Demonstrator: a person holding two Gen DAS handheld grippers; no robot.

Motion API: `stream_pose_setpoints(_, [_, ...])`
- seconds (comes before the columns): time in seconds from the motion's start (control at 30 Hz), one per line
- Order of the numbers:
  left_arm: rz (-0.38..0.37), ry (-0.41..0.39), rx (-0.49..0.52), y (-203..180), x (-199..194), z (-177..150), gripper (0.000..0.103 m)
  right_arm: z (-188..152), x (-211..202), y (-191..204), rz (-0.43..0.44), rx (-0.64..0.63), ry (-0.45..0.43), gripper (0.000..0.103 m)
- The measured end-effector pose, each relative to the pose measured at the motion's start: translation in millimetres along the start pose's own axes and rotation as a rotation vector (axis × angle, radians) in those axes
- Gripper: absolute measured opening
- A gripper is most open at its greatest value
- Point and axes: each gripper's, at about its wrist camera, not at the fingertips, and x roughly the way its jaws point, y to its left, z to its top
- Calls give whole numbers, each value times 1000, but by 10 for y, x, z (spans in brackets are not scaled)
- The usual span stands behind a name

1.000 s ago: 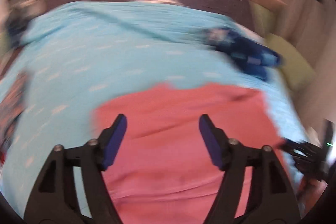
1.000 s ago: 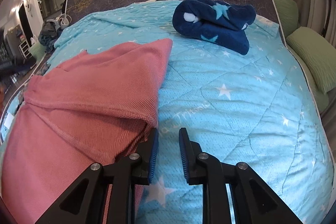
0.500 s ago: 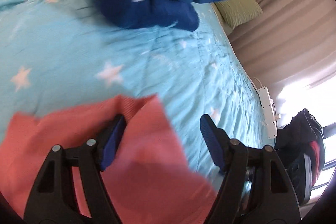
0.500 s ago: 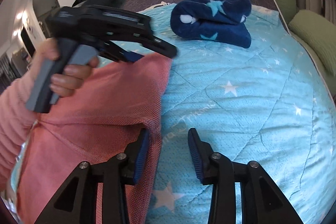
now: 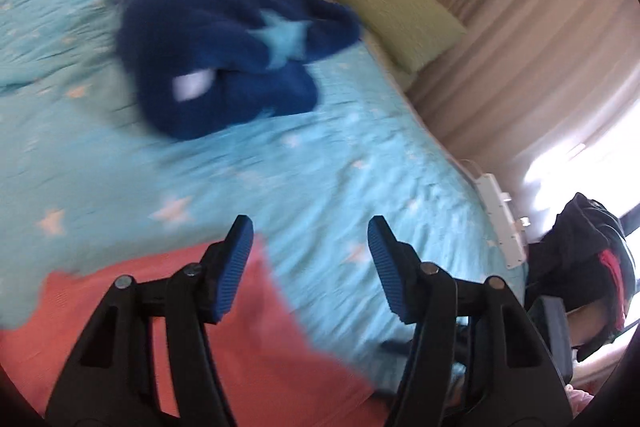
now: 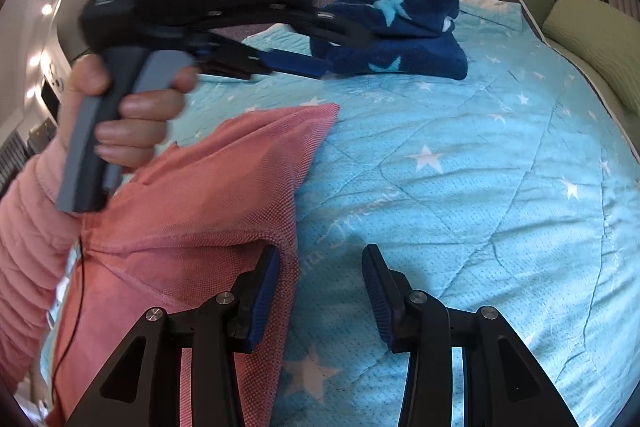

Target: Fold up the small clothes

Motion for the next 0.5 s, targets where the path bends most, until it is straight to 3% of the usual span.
stream_pose_setpoints(0.1, [18, 64, -57, 245, 48, -98, 62, -7, 27, 156, 0, -60, 16, 44])
stream_pose_setpoints(0.2, [13, 81, -32, 236, 228, -185, 62, 15, 89, 262, -17, -85, 18, 43])
stream_pose_setpoints(0.23, [12, 83, -19, 189, 315, -192, 56, 41, 122, 248, -36, -69, 21, 37])
stream_pose_setpoints(0.27, [24, 82, -6, 154, 399, -194, 43, 59, 137, 207, -57, -31, 16, 16])
stream_pose_setpoints(0.3, [90, 83, 17, 95, 560, -185, 38, 65, 136, 120, -37, 28, 19, 11])
stream_pose_setpoints(0.4, [177, 7, 64, -10, 664, -137, 30, 17, 144, -133, 23, 201, 36, 8])
stream_pose_setpoints(0.5, [147, -29, -10, 62, 563, -130, 29, -31, 122, -219, 53, 253, 45, 6])
